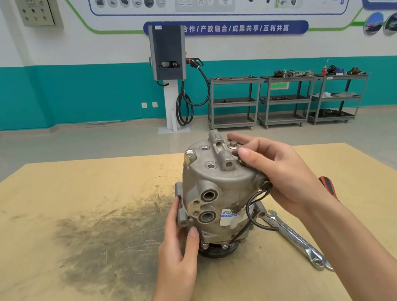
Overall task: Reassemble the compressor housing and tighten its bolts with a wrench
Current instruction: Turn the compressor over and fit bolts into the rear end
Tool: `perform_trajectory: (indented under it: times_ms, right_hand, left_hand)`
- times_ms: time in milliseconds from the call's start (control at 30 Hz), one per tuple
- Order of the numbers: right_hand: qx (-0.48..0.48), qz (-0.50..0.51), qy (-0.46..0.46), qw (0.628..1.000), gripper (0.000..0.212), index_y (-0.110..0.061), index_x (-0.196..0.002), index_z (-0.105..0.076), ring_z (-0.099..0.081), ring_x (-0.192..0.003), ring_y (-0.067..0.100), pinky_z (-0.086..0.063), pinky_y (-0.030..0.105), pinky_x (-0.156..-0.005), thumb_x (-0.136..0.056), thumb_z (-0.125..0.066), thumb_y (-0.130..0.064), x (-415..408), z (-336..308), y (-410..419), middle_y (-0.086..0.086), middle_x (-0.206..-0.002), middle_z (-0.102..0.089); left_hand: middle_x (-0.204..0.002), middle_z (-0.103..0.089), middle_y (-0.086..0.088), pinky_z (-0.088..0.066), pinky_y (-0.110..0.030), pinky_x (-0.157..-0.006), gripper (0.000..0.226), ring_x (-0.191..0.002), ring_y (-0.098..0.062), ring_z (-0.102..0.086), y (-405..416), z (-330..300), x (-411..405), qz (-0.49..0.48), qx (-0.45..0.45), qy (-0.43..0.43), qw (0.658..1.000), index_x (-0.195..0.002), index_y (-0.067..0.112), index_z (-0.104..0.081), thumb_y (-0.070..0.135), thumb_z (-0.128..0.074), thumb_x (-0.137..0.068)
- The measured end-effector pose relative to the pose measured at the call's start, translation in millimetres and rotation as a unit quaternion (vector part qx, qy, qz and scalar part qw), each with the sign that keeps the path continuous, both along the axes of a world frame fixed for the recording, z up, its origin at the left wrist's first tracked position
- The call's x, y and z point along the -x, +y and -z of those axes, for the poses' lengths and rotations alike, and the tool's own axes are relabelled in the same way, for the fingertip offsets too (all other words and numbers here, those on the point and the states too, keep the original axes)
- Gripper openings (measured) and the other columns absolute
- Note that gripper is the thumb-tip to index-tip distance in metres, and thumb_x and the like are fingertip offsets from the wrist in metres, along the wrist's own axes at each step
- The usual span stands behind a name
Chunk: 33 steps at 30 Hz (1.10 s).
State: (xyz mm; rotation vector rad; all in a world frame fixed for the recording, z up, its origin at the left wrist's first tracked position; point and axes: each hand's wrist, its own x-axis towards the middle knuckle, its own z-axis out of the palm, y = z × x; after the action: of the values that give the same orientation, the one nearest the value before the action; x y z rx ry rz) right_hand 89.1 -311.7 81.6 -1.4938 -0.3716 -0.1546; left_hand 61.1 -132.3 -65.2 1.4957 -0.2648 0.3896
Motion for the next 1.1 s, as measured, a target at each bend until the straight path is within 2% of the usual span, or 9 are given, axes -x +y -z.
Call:
perform_trajectory:
  times_ms: [133, 300, 433, 567, 700, 767, 867, 1000, 1100]
  right_hand:
    - [-0.012, 0.025, 0.001, 1.0, 0.018, -0.009, -0.069, -0.058, -0.062, -0.115, 0.017, -0.05, 0.033, -0.089, -0.068, -0.072, -0.02, 0, 0, 4, -0.001, -0.124, -0.065]
    - [-0.007, -0.033, 0.015, 0.999, 0.009, -0.013, -0.08, -0.071, -0.056, -0.124, 0.016, -0.049, 0.039, -0.092, -0.078, -0.063, -0.017, 1, -2, -8, -0.001, -0.13, -0.062]
    - [0.007, -0.035, 0.016, 0.999, 0.005, -0.007, -0.08, -0.068, -0.057, -0.122, 0.015, -0.051, 0.026, -0.082, -0.078, -0.064, -0.008, -1, -3, -11, 0.0, -0.132, -0.06]
    - [0.007, -0.004, 0.001, 1.0, 0.015, -0.007, -0.076, -0.06, -0.058, -0.12, 0.017, -0.049, 0.033, -0.096, -0.068, -0.07, -0.015, 0, -2, -4, 0.003, -0.13, -0.06]
    - [0.037, -0.032, 0.007, 0.999, 0.009, -0.007, -0.089, -0.068, -0.054, -0.125, 0.014, -0.048, 0.033, -0.094, -0.086, -0.06, -0.004, 0, -5, -11, 0.002, -0.134, -0.058]
    - [0.038, -0.045, 0.009, 0.998, 0.014, -0.005, -0.09, -0.069, -0.053, -0.126, 0.014, -0.046, 0.035, -0.098, -0.088, -0.056, 0.0, 0, -6, -16, 0.003, -0.134, -0.057]
    - [0.031, -0.035, 0.01, 0.999, 0.008, -0.003, -0.083, -0.065, -0.057, -0.122, 0.016, -0.05, 0.028, -0.09, -0.085, -0.059, 0.002, -1, -6, -13, 0.004, -0.132, -0.059]
    - [0.03, -0.011, -0.003, 0.999, 0.008, -0.006, -0.078, -0.059, -0.059, -0.119, 0.019, -0.053, 0.028, -0.087, -0.08, -0.066, -0.002, -3, -3, -9, 0.006, -0.131, -0.06]
    - [0.041, -0.05, -0.004, 0.998, 0.012, -0.007, -0.09, -0.067, -0.056, -0.123, 0.017, -0.05, 0.027, -0.088, -0.079, -0.062, -0.01, -1, -6, -14, 0.004, -0.133, -0.058]
  left_hand:
    - [-0.133, -0.055, 0.031, -0.042, -0.013, -0.101, 0.051, -0.126, 0.005, -0.051, 0, 0, 1, -0.001, 0.006, 0.002, 1.0, -0.143, 0.039, -0.034, 0.031, -0.053, -0.096]
    - [-0.131, -0.056, 0.034, -0.042, -0.008, -0.096, 0.051, -0.124, 0.008, -0.051, 0, -1, 1, -0.001, 0.001, 0.002, 1.0, -0.144, 0.039, -0.032, 0.032, -0.052, -0.098]
    - [-0.129, -0.059, 0.029, -0.043, -0.01, -0.096, 0.063, -0.123, 0.003, -0.055, -1, -1, -1, 0.001, -0.007, 0.004, 1.0, -0.143, 0.042, -0.032, 0.034, -0.061, -0.086]
    - [-0.134, -0.054, 0.03, -0.042, -0.012, -0.1, 0.098, -0.126, 0.004, -0.052, -2, -1, 1, 0.003, -0.046, 0.008, 0.999, -0.146, 0.049, -0.025, 0.046, -0.079, -0.066]
    - [-0.134, -0.044, 0.044, -0.04, -0.014, -0.101, 0.117, -0.125, 0.014, -0.046, -3, 0, -1, -0.016, -0.098, 0.021, 0.995, -0.136, 0.071, -0.008, 0.052, -0.086, -0.051]
    - [-0.131, -0.042, 0.049, -0.036, -0.01, -0.1, 0.125, -0.122, 0.018, -0.045, -4, 1, -4, -0.021, -0.113, 0.03, 0.993, -0.131, 0.076, -0.002, 0.048, -0.089, -0.047]
    - [-0.121, -0.041, 0.057, -0.031, 0.007, -0.086, 0.135, -0.112, 0.028, -0.044, -6, 6, -9, -0.045, -0.143, 0.021, 0.988, -0.125, 0.08, 0.003, 0.027, -0.097, -0.051]
    - [-0.109, -0.045, 0.058, -0.033, 0.007, -0.081, 0.129, -0.103, 0.033, -0.044, -10, 8, -16, -0.086, -0.167, 0.006, 0.982, -0.118, 0.081, -0.001, 0.016, -0.095, -0.058]
    - [-0.112, -0.045, 0.049, -0.035, 0.006, -0.08, 0.12, -0.101, 0.032, -0.046, -11, 11, -17, -0.097, -0.166, 0.007, 0.981, -0.13, 0.064, -0.012, 0.014, -0.094, -0.059]
